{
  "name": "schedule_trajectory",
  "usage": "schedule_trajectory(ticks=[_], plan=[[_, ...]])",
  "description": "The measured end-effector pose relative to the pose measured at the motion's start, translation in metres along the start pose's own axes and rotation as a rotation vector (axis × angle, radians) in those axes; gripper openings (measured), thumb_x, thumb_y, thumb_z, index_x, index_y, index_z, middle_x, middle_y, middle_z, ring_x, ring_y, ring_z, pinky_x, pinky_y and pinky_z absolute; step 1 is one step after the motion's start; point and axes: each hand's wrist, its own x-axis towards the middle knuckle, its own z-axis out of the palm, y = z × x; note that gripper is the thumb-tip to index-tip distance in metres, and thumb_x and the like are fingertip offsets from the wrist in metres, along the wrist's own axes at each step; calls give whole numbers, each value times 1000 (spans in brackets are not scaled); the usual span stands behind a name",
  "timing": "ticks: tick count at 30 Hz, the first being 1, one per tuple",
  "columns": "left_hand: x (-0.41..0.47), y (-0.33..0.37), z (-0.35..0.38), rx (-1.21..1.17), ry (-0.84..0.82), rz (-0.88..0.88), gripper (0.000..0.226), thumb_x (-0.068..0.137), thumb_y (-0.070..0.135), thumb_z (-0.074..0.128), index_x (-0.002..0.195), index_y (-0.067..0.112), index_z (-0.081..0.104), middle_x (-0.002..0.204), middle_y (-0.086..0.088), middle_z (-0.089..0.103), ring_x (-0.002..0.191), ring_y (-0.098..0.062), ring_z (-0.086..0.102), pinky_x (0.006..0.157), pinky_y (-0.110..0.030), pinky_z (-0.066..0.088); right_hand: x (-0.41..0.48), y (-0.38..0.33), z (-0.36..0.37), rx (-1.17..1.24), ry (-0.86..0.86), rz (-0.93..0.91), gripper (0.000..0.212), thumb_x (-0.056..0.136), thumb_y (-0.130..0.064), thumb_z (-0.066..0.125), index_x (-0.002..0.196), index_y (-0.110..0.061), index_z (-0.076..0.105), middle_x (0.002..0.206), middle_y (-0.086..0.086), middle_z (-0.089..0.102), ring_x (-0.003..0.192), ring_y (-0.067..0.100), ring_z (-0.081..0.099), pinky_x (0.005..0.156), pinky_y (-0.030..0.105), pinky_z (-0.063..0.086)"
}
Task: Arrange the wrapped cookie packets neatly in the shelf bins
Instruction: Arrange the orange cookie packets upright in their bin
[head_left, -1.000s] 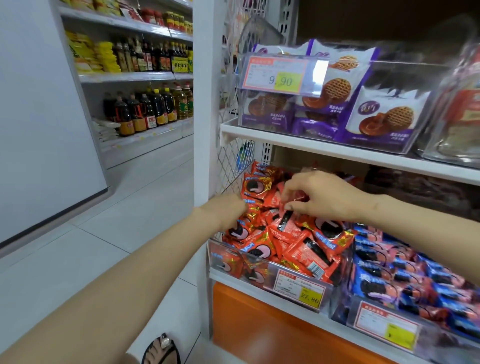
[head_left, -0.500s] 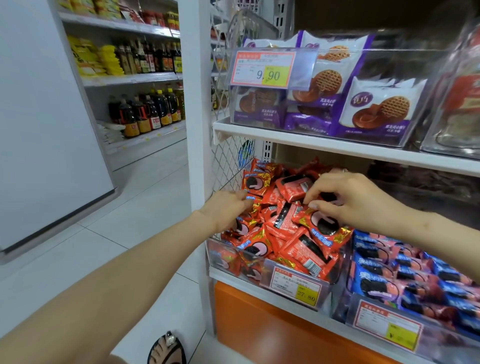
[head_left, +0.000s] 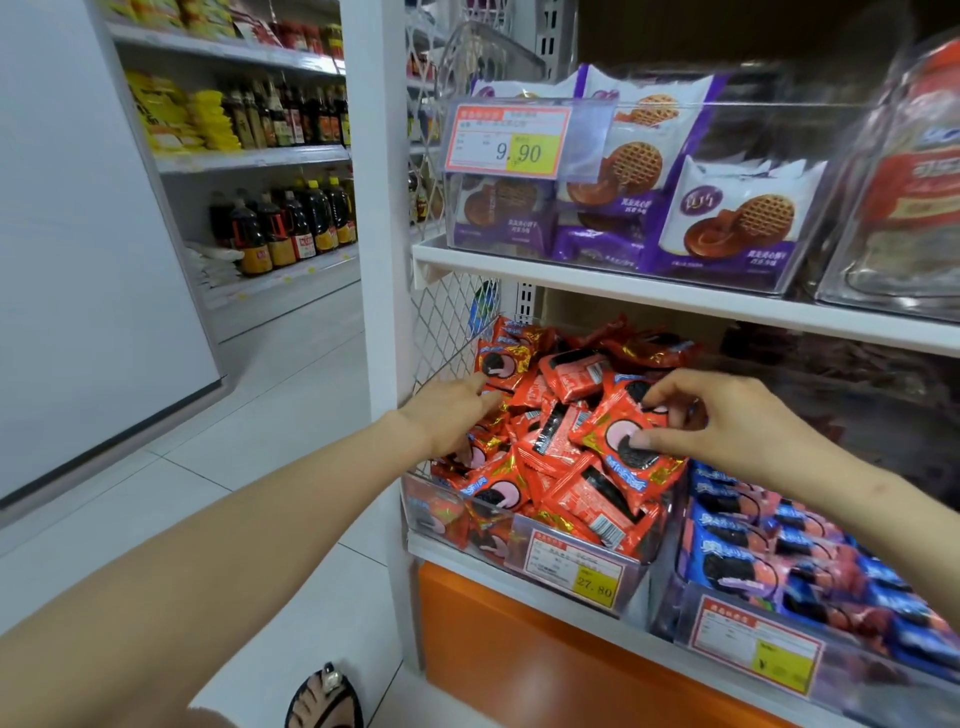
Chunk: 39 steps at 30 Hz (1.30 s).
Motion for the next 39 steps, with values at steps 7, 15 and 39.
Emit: schedule_trajectory(ticks=[7, 15, 39], plan=[[-15, -8, -28, -302, 73, -52, 39, 85, 16, 65, 121, 8, 52, 121, -7, 53, 98, -19, 54, 78, -27, 42, -8, -13, 9, 36, 26, 65, 40, 71, -37, 79, 105, -25, 61, 68, -6, 63, 67, 7, 58, 66, 29, 44], [-42, 26, -69, -1188, -89, -200, 14, 94, 12, 54, 82, 7, 59, 73, -5, 69, 54, -6, 64, 52, -17, 52, -9, -23, 6, -13, -56, 52, 50, 68, -34, 82, 110, -30, 56, 72, -5, 58, 68, 8, 54, 61, 25, 39], [-28, -13, -58, -152, -38, -4, 38, 80, 23, 71, 115, 14, 60, 112, -4, 64, 104, -23, 56, 73, -25, 38, 12, -42, 53, -158, 7, -455, 30, 85, -42, 64, 111, -29, 67, 111, -10, 64, 105, 15, 48, 87, 29, 27]])
